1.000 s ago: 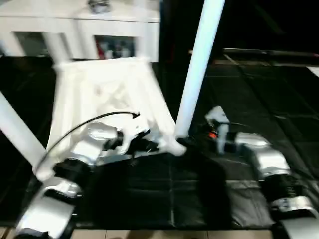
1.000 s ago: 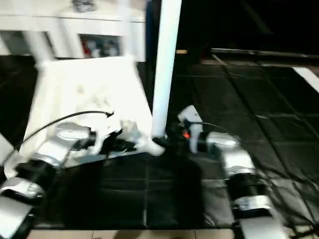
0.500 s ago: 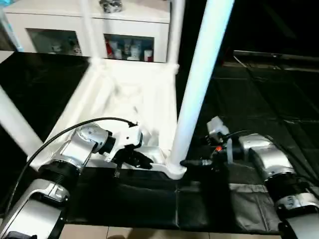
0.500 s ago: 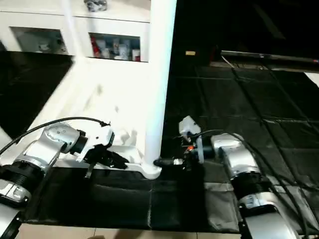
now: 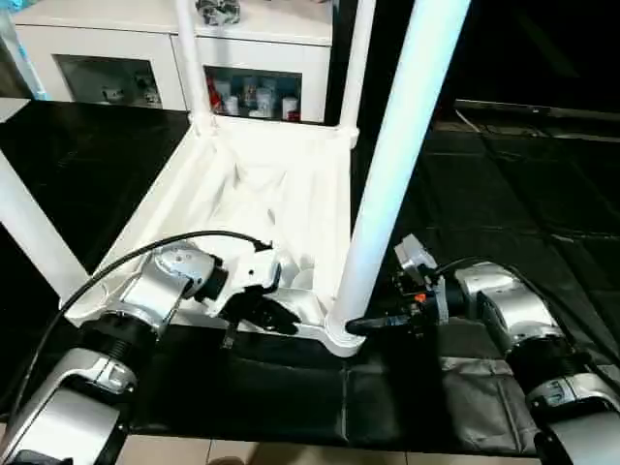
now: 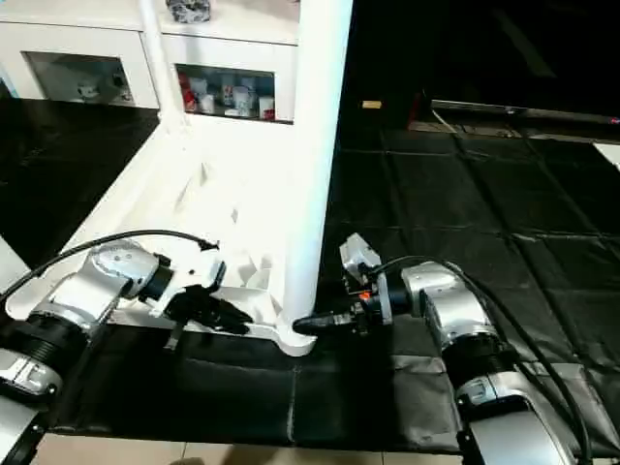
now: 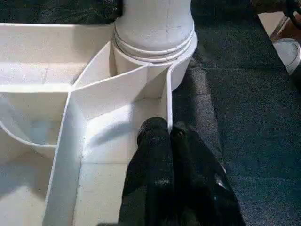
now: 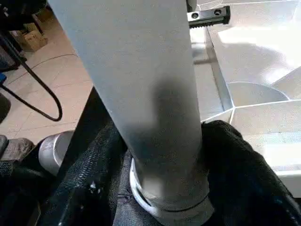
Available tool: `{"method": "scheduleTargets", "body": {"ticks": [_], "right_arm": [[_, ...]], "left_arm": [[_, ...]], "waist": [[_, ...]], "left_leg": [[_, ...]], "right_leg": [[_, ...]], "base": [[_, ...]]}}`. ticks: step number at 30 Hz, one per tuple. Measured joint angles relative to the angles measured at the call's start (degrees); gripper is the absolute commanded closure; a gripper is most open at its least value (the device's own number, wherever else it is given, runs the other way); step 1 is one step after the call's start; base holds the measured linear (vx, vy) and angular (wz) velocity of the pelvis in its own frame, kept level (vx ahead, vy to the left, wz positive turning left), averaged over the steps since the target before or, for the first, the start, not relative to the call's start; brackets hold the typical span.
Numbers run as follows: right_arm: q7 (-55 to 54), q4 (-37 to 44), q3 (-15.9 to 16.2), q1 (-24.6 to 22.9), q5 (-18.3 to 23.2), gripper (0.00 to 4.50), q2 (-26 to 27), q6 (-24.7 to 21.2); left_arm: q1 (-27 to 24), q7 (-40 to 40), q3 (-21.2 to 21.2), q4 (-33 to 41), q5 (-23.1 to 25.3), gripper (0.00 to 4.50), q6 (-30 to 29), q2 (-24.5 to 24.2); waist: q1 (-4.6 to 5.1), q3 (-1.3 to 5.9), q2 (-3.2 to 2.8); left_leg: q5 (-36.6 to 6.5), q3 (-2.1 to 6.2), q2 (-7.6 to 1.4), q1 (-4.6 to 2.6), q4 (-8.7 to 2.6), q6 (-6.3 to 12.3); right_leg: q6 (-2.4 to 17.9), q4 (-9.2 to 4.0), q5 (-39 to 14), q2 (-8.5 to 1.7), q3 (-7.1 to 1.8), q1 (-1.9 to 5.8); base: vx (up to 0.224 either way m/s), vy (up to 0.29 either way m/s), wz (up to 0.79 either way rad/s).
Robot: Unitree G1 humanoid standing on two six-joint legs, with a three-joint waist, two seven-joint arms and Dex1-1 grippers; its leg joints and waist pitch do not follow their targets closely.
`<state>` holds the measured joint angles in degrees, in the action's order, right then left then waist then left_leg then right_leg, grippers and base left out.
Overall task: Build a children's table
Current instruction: Rotate leg to tighten
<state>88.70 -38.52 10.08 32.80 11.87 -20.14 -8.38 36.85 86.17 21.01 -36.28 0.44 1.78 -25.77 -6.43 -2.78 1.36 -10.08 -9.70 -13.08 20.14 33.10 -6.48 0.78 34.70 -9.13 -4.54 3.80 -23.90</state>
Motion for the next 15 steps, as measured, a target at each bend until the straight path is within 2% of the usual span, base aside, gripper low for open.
{"method": "scheduleTargets", "body": {"ticks": [5,11,13,15], "right_arm": [[-0.5,0.2,-0.2,-0.1,0.0,2.41,0.2,0.0],[-7.0,3.1,-3.0,-3.1,0.4,2.46,1.3,-1.6],[-12.1,4.9,-4.5,-4.5,0.2,2.46,2.2,-2.8],[-21.7,7.0,-7.2,-5.7,-0.8,2.46,4.6,-4.7]], "left_arm": [[0.2,-0.5,-0.1,-0.2,0.1,4.5,-0.4,0.5],[0.5,-5.2,-1.2,-0.5,1.0,4.5,-5.2,2.2],[0.5,-8.6,-2.2,-0.5,1.7,4.5,-7.5,3.5],[0.8,-14.7,-3.5,-1.4,2.7,4.5,-10.8,5.9]], "waist": [[0.03,0.0,-0.01],[0.19,0.03,-0.06],[0.54,0.03,-0.06],[1.42,0.07,-0.11]], "left_leg": [[0.0,0.0,0.0,-0.05,0.05,-0.01],[0.0,0.0,0.01,-0.13,0.08,-0.02],[0.0,0.01,0.02,-0.18,0.07,-0.02],[0.0,0.05,0.08,-0.28,0.07,-0.02]], "right_leg": [[0.0,0.1,0.0,0.0,-0.01,0.01],[-0.3,0.23,-0.2,-0.01,-0.06,0.13],[-0.3,0.25,-0.2,-0.01,-0.07,0.26],[-0.4,0.21,-0.2,-0.01,-0.06,0.35]], "base": [[0.0,0.0,0.0],[0.0,0.0,0.0],[0.0,0.0,0.0],[0.0,0.0,0.0]]}}
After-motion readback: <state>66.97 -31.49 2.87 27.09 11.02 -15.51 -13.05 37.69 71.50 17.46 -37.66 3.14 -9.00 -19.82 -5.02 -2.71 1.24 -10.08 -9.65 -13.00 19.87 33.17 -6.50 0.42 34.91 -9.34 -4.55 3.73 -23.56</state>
